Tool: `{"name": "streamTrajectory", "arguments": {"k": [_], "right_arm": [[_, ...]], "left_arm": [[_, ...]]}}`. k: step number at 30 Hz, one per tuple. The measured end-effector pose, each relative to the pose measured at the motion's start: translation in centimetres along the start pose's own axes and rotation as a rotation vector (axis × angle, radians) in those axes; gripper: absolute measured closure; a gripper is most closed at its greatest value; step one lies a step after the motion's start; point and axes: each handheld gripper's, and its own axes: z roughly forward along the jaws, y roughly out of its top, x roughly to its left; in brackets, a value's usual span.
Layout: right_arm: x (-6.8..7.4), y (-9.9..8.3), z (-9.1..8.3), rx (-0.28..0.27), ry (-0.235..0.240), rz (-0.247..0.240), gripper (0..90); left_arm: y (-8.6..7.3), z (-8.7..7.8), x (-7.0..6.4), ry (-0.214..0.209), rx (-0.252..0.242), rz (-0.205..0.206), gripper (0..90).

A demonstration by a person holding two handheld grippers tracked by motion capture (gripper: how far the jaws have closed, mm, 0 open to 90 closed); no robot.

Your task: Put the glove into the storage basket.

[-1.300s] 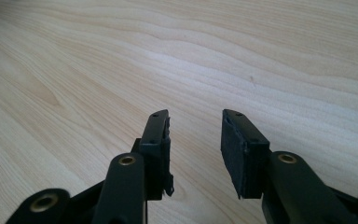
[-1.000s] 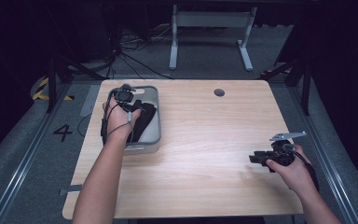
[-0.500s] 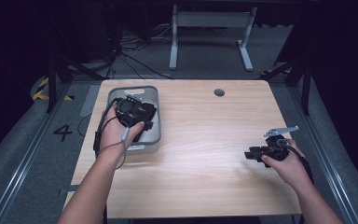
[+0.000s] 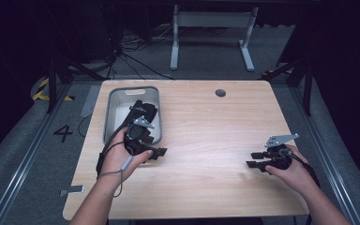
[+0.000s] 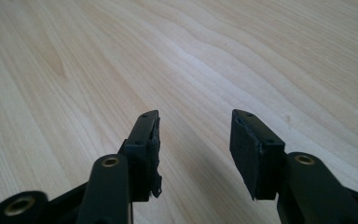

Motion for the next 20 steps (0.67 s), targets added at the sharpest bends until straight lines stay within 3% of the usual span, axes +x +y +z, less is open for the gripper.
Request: {"name": "streamTrajectory", "arguments": {"k": [3,6,9,11,14,16,20], "right_arm": [[0.1,-0.4,0.1,-0.005,0.012,0.0,53.3],[0.1,-0.9,0.4,-0.03,0.025,0.022,53.2],[0.4,-1.1,0.7,-0.027,0.04,0.017,52.4],[0.5,-1.2,0.7,-0.035,0.036,0.006,52.3],[0.6,-1.3,0.8,-0.045,0.033,-0.004,51.9],[0.6,-1.4,0.9,-0.046,0.023,-0.005,51.9],[0.4,-1.7,0.6,-0.066,0.001,0.001,50.4]], "left_arm": [[-1.1,0.5,-0.8,0.012,0.009,0.042,34.0],[-2.2,1.1,-1.3,-0.021,0.025,0.056,34.3],[-3.2,2.0,-1.4,-0.026,0.036,0.069,34.0],[-3.9,2.7,-1.1,-0.043,0.028,0.052,34.0],[-5.0,4.1,-0.6,-0.016,0.04,0.031,33.4],[-5.7,4.8,-0.2,-0.022,0.043,0.01,32.3],[-6.2,5.0,0.1,-0.002,0.022,0.001,26.8]]}}
